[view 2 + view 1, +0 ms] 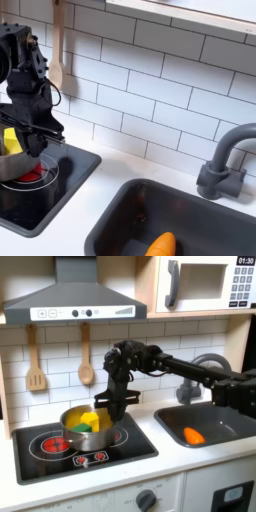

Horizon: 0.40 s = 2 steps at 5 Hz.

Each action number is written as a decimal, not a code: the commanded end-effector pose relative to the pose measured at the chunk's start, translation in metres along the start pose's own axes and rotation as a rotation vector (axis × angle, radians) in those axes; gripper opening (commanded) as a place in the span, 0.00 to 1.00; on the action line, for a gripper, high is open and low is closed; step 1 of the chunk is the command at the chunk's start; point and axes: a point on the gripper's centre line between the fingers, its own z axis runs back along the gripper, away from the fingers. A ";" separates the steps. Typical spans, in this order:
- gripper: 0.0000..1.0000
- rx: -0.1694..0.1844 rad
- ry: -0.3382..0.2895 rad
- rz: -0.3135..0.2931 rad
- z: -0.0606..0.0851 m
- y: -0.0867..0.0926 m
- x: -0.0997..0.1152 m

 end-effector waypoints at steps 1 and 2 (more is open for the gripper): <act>0.00 -0.015 0.007 -0.010 0.001 -0.007 -0.002; 0.00 -0.022 0.016 -0.028 -0.001 -0.013 -0.002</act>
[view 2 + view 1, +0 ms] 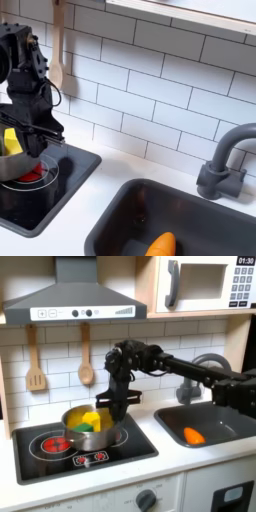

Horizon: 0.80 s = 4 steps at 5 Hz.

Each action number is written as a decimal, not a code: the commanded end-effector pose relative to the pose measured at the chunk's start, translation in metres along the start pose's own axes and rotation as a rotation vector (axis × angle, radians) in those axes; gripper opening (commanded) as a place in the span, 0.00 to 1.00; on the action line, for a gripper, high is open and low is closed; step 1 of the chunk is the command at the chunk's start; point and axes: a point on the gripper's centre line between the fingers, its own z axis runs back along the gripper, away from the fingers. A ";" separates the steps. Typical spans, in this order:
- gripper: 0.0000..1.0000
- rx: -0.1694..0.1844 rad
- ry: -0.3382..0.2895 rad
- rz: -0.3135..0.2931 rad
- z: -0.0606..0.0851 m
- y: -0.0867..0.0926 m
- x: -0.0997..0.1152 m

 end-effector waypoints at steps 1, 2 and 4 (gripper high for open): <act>0.00 -0.022 0.012 -0.046 -0.003 -0.018 -0.001; 0.00 -0.022 0.011 -0.071 -0.002 -0.025 -0.001; 0.00 -0.041 0.021 -0.114 -0.005 -0.045 -0.002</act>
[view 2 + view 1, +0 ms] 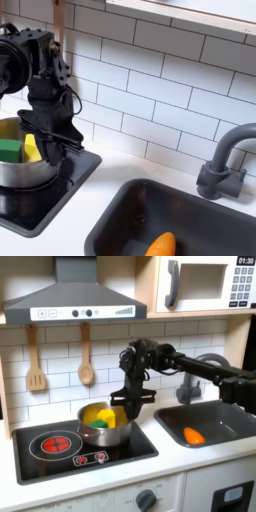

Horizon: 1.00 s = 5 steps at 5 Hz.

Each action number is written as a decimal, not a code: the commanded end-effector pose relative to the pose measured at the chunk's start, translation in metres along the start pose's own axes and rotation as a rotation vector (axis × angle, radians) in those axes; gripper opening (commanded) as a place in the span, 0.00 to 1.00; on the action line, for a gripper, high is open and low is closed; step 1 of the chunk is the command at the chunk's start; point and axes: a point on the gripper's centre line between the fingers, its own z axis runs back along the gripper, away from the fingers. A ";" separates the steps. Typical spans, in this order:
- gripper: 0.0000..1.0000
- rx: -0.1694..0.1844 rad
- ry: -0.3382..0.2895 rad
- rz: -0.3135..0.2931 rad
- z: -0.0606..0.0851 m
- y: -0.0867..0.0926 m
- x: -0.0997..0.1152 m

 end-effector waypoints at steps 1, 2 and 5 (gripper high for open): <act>0.00 -0.009 -0.001 -0.043 -0.003 -0.018 0.002; 0.00 -0.020 0.002 -0.059 -0.005 -0.027 0.003; 0.00 -0.041 -0.009 -0.081 -0.001 -0.041 0.001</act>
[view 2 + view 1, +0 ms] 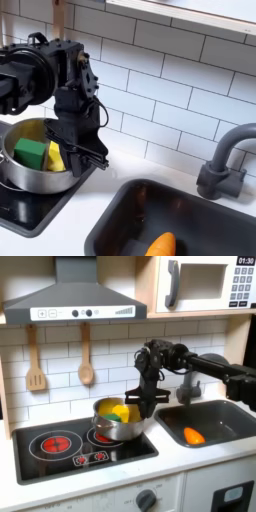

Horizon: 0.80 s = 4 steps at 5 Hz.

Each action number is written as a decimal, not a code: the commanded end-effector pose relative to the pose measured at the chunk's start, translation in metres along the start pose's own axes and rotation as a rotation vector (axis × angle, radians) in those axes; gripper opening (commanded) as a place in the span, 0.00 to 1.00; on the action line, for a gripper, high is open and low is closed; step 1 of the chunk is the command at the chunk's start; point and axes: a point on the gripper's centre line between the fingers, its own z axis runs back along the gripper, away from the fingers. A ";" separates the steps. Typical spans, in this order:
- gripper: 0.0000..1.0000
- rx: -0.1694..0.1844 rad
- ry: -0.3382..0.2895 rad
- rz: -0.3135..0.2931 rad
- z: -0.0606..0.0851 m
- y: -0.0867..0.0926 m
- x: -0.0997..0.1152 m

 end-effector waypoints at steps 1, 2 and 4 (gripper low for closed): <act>0.00 -0.028 0.000 -0.018 0.002 -0.013 0.001; 0.00 -0.039 -0.001 -0.021 0.003 -0.017 0.001; 0.00 -0.071 0.012 -0.062 0.000 -0.036 -0.001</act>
